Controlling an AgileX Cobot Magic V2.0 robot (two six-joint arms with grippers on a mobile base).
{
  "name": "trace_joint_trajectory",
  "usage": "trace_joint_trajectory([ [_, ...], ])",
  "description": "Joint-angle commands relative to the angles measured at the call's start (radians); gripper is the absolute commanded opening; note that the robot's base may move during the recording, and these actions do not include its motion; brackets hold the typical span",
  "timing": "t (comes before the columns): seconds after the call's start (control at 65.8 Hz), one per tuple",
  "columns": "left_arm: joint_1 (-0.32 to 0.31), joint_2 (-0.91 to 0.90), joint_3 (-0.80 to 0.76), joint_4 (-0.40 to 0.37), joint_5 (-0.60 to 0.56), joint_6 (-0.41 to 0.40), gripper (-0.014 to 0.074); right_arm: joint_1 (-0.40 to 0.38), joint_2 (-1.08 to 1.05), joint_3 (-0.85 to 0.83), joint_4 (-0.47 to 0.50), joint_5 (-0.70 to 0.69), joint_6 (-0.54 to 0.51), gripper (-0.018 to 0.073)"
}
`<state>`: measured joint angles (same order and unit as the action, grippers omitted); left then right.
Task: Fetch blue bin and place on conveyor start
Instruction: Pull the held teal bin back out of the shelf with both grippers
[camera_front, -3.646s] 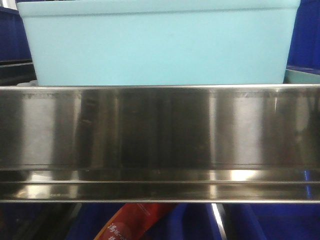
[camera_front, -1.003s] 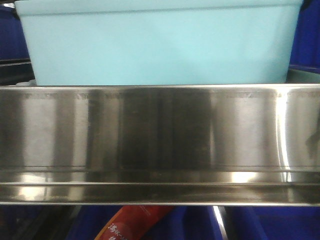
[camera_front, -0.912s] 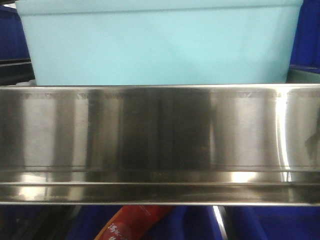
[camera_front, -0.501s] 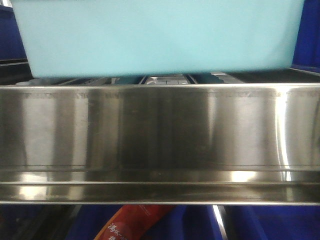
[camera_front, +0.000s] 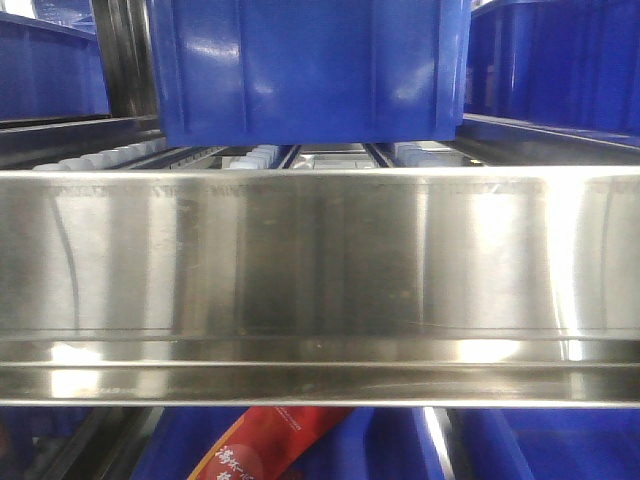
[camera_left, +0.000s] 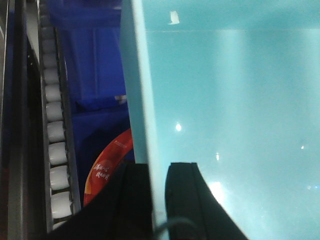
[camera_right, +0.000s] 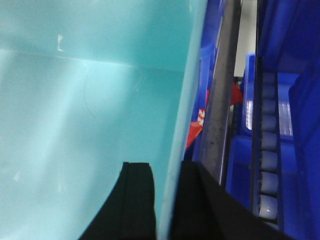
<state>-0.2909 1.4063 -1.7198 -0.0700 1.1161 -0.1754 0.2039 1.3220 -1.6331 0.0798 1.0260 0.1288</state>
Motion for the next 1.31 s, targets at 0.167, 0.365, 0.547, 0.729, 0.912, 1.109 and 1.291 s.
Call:
trace_joint_trajectory([
  [0.167, 0.006, -0.012, -0.007, 0.056, -0.016, 0.011, -0.0111, -0.011, -0.016, -0.013, -0.070, -0.023, -0.022, -0.0153],
  [0.365, 0.006, -0.012, -0.007, 0.056, -0.058, 0.011, -0.0111, -0.011, -0.016, -0.013, -0.070, -0.025, -0.022, -0.0153],
  [0.547, 0.006, -0.012, -0.007, 0.056, -0.135, 0.011, -0.0111, -0.011, -0.016, -0.013, -0.070, -0.025, -0.022, -0.0153],
  [0.729, 0.006, -0.012, -0.007, 0.056, -0.222, 0.011, -0.0111, -0.011, -0.016, -0.013, -0.070, -0.025, -0.022, -0.0153],
  [0.912, 0.006, -0.012, -0.007, 0.056, -0.310, 0.011, -0.0111, -0.011, -0.016, -0.013, -0.070, -0.025, -0.022, -0.0153],
  [1.109, 0.006, -0.012, -0.007, 0.056, -0.399, 0.011, -0.0111, -0.011, -0.016, -0.013, -0.070, -0.025, -0.022, -0.0153],
  [1.291, 0.006, -0.012, -0.007, 0.056, -0.456, 0.011, -0.0111, -0.011, -0.016, -0.013, -0.070, -0.025, -0.022, -0.0153],
])
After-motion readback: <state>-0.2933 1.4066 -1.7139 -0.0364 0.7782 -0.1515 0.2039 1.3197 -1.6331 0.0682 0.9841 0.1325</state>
